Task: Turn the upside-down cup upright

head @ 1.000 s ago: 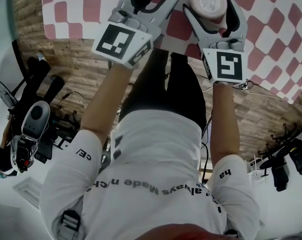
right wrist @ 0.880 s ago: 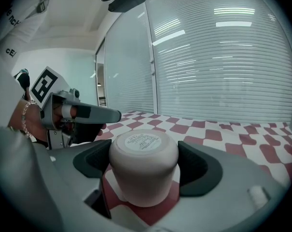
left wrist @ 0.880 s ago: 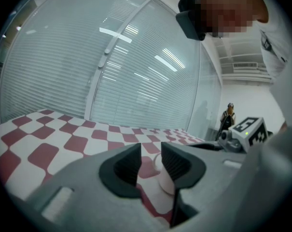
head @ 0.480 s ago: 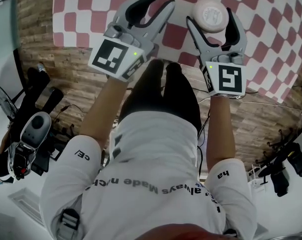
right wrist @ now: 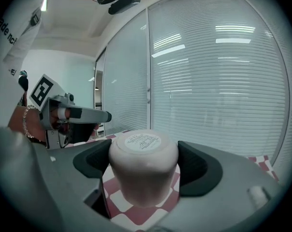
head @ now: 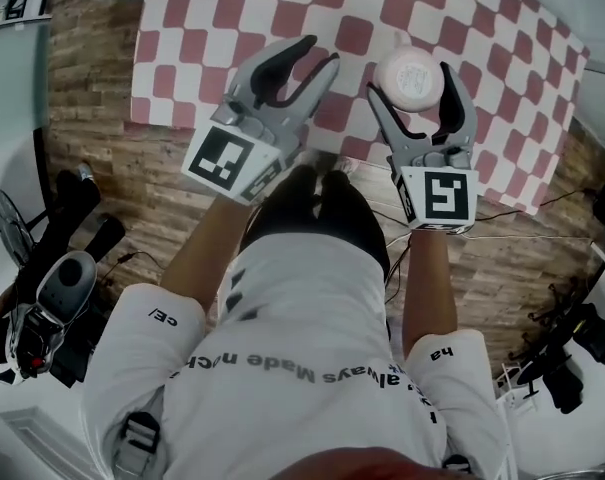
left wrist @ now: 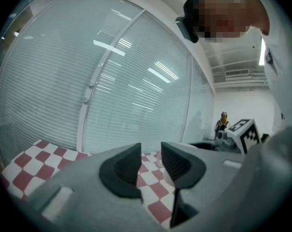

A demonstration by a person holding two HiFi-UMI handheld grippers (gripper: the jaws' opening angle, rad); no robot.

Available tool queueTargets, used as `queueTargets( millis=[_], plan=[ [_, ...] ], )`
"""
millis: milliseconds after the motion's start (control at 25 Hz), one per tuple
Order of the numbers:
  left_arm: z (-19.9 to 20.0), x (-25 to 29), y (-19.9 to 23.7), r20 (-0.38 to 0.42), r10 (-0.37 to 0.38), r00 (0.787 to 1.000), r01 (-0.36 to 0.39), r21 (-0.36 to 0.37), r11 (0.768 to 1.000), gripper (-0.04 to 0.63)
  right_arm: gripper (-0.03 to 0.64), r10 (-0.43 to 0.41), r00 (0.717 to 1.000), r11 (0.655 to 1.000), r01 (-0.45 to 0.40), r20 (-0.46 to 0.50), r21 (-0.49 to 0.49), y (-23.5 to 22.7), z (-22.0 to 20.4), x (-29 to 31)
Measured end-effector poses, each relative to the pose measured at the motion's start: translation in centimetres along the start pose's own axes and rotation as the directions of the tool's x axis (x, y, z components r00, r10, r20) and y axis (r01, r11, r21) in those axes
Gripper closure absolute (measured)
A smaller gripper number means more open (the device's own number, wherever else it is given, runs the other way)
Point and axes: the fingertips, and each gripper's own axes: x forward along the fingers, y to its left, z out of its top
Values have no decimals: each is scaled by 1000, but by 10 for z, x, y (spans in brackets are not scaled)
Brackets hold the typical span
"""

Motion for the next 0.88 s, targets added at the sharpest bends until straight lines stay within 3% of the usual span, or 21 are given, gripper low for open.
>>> queueTargets(
  millis=[400,880],
  plan=[
    [83,-32,-45,66,-24,998,23,24,999,465,189,-20,998,999,22,53,-43,12,83,-60],
    [147,-60,-88,114,-67,991,65,24,998,469,188,-31,994,998,37,100,-56,30,156,-120]
  ],
)
